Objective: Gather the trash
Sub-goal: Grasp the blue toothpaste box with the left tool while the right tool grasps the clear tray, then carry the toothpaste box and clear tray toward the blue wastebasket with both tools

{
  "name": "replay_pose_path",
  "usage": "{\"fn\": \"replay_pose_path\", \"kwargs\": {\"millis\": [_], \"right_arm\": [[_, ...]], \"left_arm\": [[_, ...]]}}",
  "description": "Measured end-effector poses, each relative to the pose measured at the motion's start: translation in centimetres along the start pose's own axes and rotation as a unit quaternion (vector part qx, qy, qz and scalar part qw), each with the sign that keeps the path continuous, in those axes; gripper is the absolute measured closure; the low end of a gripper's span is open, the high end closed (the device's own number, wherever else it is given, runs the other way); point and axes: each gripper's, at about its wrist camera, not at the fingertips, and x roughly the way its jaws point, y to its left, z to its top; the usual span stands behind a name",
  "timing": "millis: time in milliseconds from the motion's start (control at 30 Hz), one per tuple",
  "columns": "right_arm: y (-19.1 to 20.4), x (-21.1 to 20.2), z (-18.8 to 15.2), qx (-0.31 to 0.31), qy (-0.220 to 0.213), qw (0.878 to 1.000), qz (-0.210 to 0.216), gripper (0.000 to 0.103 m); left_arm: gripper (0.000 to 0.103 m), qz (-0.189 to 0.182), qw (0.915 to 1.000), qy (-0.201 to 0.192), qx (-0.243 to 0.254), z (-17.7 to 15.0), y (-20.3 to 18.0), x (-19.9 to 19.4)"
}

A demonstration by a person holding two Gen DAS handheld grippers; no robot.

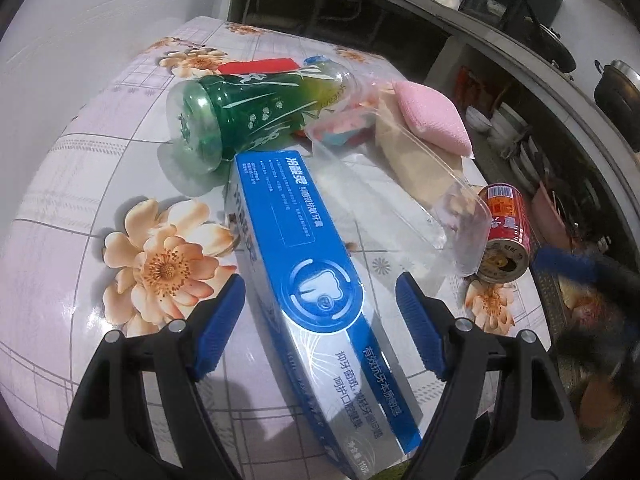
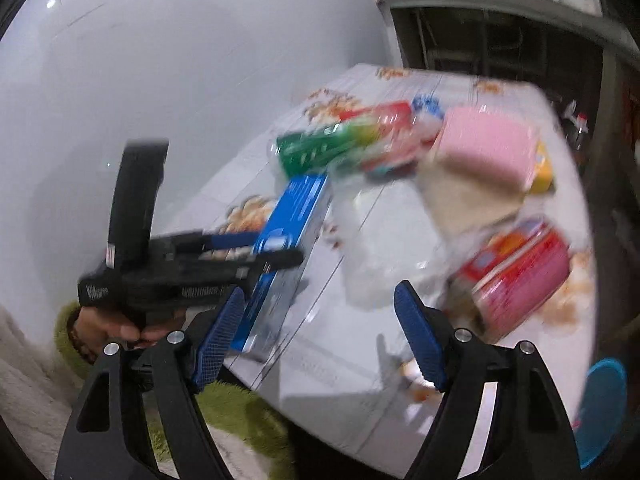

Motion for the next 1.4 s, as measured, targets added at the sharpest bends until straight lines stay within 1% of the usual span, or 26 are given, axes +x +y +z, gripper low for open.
{"fn": "replay_pose_path", "kwargs": {"millis": [100,200,233,300,367,433,467,500,567,633,667,833,1067,1200,1333,1400], "right_arm": [[-1.4,0.1,2.0,0.015,-0.013,1.000,0.003,0.028],[-2.3,1.2,3.7,0.042,-0.018,0.999,0.013,0.028],[-2.7,2.1,4.4,0.052,-0.013,0.998,0.019,0.031],[-2.6,3.7,5.0,0.052,0.001,0.999,0.016,0.036],[-2.0,6.0,5.7,0.046,0.029,0.998,0.012,0.040],[-1.7,8.4,6.0,0.050,0.055,0.997,0.010,0.046],[-1.4,9.0,6.0,0.050,0.064,0.997,0.008,0.047],[-1.2,9.5,5.9,0.048,0.071,0.996,0.004,0.050],[-0.9,11.0,5.9,0.040,0.088,0.995,-0.013,0.055],[-0.6,11.9,5.8,0.036,0.099,0.994,-0.018,0.063],[-0.6,12.2,5.6,0.036,0.102,0.994,-0.019,0.066],[-0.3,12.5,5.4,0.036,0.105,0.993,-0.028,0.089],[0.0,11.2,5.5,0.038,0.081,0.996,-0.028,0.093],[0.1,10.1,5.5,0.051,0.069,0.996,-0.014,0.095],[0.2,8.9,5.3,0.071,0.059,0.996,0.014,0.096],[0.3,8.2,5.1,0.077,0.050,0.995,0.023,0.097]], "left_arm": [[0.030,0.001,1.0000,-0.004,-0.003,0.0,0.2,-0.1],[0.030,0.012,0.9999,0.001,0.000,-0.1,0.3,0.2],[0.031,0.013,0.9999,0.003,0.003,-0.2,0.2,0.3],[0.034,0.017,0.9998,0.010,0.009,-0.4,0.1,0.6],[0.036,0.021,0.9996,0.013,0.011,-0.5,-0.1,0.8],[0.040,0.018,0.9997,0.014,0.009,-0.5,-0.1,0.9],[0.043,0.018,0.9997,0.014,0.007,-0.4,0.0,0.9],[0.044,0.017,0.9997,0.014,0.006,-0.4,0.0,0.9],[0.045,0.021,0.9997,0.014,0.003,-0.4,0.2,0.7],[0.047,0.022,0.9997,0.013,0.001,-0.5,0.4,0.5],[0.048,0.024,0.9996,0.012,-0.003,-0.6,0.6,0.3],[0.051,0.031,0.9993,0.010,-0.019,-1.0,1.7,-0.6],[0.052,0.042,0.9982,0.003,-0.043,-1.6,3.0,-2.1],[0.052,0.044,0.9982,-0.006,-0.040,-1.8,2.9,-3.2],[0.052,0.038,0.9983,-0.016,-0.041,-1.9,2.9,-4.3],[0.052,0.034,0.9982,-0.027,-0.042,-1.8,2.8,-5.0]]}}
